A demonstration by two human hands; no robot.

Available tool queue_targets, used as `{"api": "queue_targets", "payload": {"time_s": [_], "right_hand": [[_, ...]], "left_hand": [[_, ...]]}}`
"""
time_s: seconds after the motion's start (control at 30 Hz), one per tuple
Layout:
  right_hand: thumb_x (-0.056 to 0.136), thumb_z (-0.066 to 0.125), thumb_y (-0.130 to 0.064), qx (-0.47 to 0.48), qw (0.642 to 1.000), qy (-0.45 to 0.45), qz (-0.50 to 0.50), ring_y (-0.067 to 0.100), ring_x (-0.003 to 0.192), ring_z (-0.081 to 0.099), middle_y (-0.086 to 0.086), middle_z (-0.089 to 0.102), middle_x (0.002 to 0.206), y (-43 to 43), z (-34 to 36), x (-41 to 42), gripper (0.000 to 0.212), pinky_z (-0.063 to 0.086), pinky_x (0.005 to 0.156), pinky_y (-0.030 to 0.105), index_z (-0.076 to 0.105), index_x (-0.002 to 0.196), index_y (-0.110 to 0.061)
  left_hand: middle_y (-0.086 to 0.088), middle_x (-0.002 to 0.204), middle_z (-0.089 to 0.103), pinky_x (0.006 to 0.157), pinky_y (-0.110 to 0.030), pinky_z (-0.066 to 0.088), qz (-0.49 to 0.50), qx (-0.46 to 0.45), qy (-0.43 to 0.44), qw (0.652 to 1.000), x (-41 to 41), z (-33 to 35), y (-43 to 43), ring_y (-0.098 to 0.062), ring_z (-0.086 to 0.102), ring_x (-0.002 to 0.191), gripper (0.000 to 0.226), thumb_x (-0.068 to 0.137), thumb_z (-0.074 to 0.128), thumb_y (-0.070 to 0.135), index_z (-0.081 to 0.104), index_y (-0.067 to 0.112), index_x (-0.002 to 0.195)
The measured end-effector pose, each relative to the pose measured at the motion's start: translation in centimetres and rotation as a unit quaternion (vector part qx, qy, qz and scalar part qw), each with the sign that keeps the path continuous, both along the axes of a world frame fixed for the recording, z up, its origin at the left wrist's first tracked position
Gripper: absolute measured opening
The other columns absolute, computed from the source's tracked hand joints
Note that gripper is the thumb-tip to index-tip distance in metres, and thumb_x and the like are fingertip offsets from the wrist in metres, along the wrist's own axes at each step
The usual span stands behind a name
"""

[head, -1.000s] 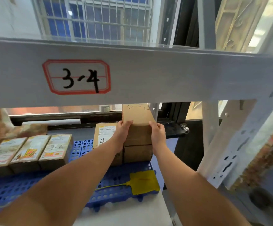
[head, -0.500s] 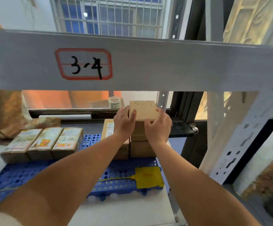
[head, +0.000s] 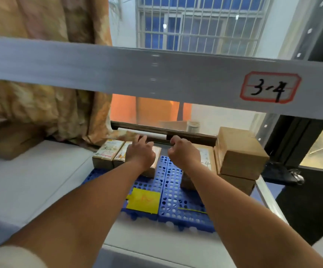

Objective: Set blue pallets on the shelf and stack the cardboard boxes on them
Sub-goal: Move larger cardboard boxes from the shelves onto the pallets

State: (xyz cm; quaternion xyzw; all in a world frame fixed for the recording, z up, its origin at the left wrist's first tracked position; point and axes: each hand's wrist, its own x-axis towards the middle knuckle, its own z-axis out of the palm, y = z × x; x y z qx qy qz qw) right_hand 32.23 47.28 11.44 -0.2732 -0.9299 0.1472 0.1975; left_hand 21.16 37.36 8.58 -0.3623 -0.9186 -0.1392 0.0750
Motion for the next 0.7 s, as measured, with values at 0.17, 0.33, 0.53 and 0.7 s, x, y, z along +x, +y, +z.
{"api": "queue_targets", "payload": {"time_s": [0.17,0.33,0.53,0.7], "right_hand": [[0.086,0.049,-0.026,-0.053,0.992,-0.106,0.043,0.03,0.111,0.058,0.01,0.063,0.122,-8.0,-0.7,-6.9,0.036,0.046,0.085,0.036,0.059,0.12,-0.019],[0.09,0.05,-0.029,-0.075,0.982,-0.144,0.095,0.033,0.109,0.059,0.014,0.061,0.124,-17.6,-1.7,-13.1,0.036,0.047,0.081,0.035,0.059,0.121,-0.014],[0.09,0.048,-0.028,-0.102,0.976,-0.145,0.123,0.027,0.112,0.057,0.007,0.059,0.127,-28.1,-3.9,-18.6,0.04,0.048,0.084,0.032,0.053,0.129,-0.021],[0.09,0.049,-0.026,-0.108,0.973,-0.147,0.14,0.026,0.112,0.057,0.007,0.059,0.127,-34.6,-5.1,-22.8,0.04,0.047,0.085,0.03,0.054,0.128,-0.019]], "left_hand": [[-0.007,0.152,0.033,0.108,-0.043,0.033,0.033,-0.055,0.009,0.998,-4.4,-0.5,-8.0,-0.03,0.02,0.143,0.042,0.096,0.039,0.025,0.052,0.018,0.135],[-0.004,0.136,0.053,0.097,-0.038,0.043,0.057,-0.015,-0.028,0.998,-9.1,-1.3,-17.9,-0.025,0.041,0.128,0.037,0.094,0.043,0.022,0.059,0.019,0.127],[-0.005,0.131,0.059,0.093,-0.037,0.049,0.115,0.035,-0.087,0.989,-14.7,-2.7,-29.1,-0.025,0.053,0.118,0.038,0.093,0.044,0.021,0.057,0.018,0.128],[-0.005,0.139,0.055,0.097,-0.035,0.045,0.165,0.042,-0.137,0.976,-18.5,-3.6,-37.4,-0.026,0.052,0.125,0.043,0.095,0.044,0.024,0.051,0.02,0.138]]}}
